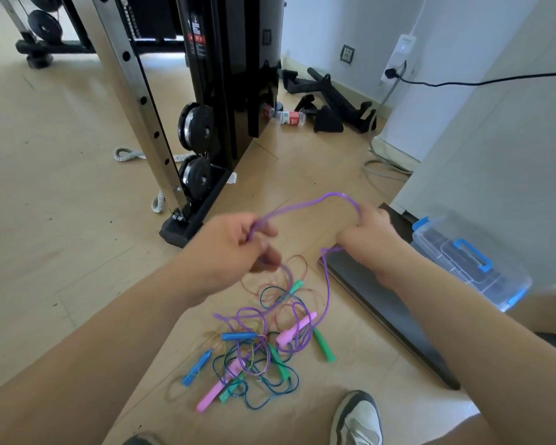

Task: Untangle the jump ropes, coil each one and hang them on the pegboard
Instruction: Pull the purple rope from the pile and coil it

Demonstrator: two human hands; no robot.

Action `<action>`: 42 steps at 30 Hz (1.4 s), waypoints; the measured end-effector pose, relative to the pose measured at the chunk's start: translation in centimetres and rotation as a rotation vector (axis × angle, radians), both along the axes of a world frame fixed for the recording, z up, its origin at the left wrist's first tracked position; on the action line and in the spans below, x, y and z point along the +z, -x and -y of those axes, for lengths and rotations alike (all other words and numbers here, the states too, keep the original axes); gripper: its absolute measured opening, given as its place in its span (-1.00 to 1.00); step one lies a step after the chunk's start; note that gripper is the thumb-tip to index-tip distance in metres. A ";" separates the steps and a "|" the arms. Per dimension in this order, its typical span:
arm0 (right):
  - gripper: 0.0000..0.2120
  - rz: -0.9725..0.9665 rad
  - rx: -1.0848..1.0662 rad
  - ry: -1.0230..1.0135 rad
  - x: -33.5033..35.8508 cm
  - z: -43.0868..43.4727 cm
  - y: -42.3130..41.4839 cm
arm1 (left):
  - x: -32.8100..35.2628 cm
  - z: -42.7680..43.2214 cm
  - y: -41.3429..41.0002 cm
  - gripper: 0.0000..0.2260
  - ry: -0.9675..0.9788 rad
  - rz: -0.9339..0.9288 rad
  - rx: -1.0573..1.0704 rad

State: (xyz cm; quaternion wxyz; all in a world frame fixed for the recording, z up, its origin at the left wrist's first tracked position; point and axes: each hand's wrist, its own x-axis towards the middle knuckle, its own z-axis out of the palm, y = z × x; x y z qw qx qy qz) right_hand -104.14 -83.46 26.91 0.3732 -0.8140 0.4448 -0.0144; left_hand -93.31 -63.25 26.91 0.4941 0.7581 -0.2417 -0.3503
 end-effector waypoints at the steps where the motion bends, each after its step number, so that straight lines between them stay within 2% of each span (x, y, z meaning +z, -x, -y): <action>1: -0.66 -0.073 0.112 0.004 0.1 -0.9 0.2 | 1.2 0.4 0.2 -0.83 0.146 -0.094 0.099; 3: -0.57 -0.068 0.373 -0.131 0.2 -2.5 0.6 | 3.0 1.0 0.5 -0.85 0.326 -0.216 0.222; 6: -0.51 -0.056 0.611 -0.566 0.7 -4.2 1.2 | 3.7 1.4 0.3 -0.85 0.440 -0.345 0.342; 11: -0.44 -0.055 0.631 -0.862 1.3 -2.9 1.7 | 3.2 0.9 -1.7 -0.86 0.506 -0.423 0.628; 13: -0.59 -0.048 0.706 -0.849 1.4 -2.5 1.8 | 2.4 0.3 -2.5 -0.83 0.481 -0.413 0.707; 15: -0.87 -0.015 0.727 -0.680 1.3 -3.0 1.6 | 1.2 0.2 -2.6 -0.71 0.349 -0.394 0.716; 17: -0.73 0.128 0.575 -0.572 1.0 -3.7 0.9 | 0.2 0.4 -1.6 -0.62 0.141 -0.425 0.584; 19: -0.67 0.352 0.375 -0.587 1.1 -4.0 0.0 | -0.6 0.7 0.1 -0.79 -0.020 -0.437 0.227; 20: -0.66 0.453 0.292 -0.626 1.3 -4.0 -0.4 | -0.9 0.7 1.0 -0.82 -0.079 -0.395 0.009; 21: -0.66 0.535 0.215 -0.685 1.6 -4.0 -0.8 | -1.5 0.6 1.9 -0.75 -0.129 -0.322 -0.197; 23: -0.66 0.666 0.089 -0.829 2.2 -3.6 -1.3 | -2.4 0.3 3.3 -0.71 -0.262 -0.106 -0.489; 25: -0.64 0.783 -0.041 -1.014 2.9 -3.1 -1.4 | -3.4 0.2 3.9 -0.83 -0.366 0.206 -0.624; 26: -0.62 0.831 -0.097 -1.090 3.2 -2.7 -1.5 | -3.6 0.2 3.9 -0.86 -0.367 0.267 -0.600; 27: -0.58 0.860 -0.133 -1.129 3.3 -2.4 -1.5 | -3.5 0.2 3.8 -0.85 -0.314 0.234 -0.521; 29: -0.43 0.799 -0.110 -1.069 3.0 -1.6 -1.2 | -2.2 0.7 3.7 -0.87 -0.083 0.010 -0.278; 31: -0.26 0.583 0.073 -0.906 2.0 -0.9 -0.4 | -0.5 1.2 3.2 -0.86 0.160 -0.205 -0.008; 32: -0.29 0.441 0.253 -0.823 1.5 -0.9 0.2 | 0.4 1.4 2.8 -0.85 0.267 -0.295 0.108; 33: -0.42 0.295 0.440 -0.764 1.1 -1.2 0.8 | 1.1 1.4 2.3 -0.85 0.370 -0.389 0.216; 35: -0.65 0.088 0.633 -0.696 0.4 -1.9 1.6 | 1.9 1.4 0.9 -0.84 0.557 -0.590 0.368; 36: -0.73 0.032 0.662 -0.631 -0.1 -2.0 1.9 | 2.2 1.3 0.3 -0.84 0.631 -0.677 0.425; 38: -0.89 -0.097 0.715 -0.306 -0.9 -2.1 2.0 | 2.7 1.0 -0.7 -0.82 0.733 -0.792 0.527; 39: -0.85 -0.178 0.725 -0.148 -0.8 -2.1 1.9 | 2.6 0.8 -1.1 -0.80 0.755 -0.828 0.548; 40: -0.78 -0.204 0.698 -0.076 -0.9 -2.2 1.7 | 2.6 0.8 -1.3 -0.76 0.751 -0.848 0.531; 42: -0.73 -0.024 0.518 -0.217 -0.7 -2.5 1.2 | 2.2 0.8 -1.1 -0.67 0.631 -0.854 0.425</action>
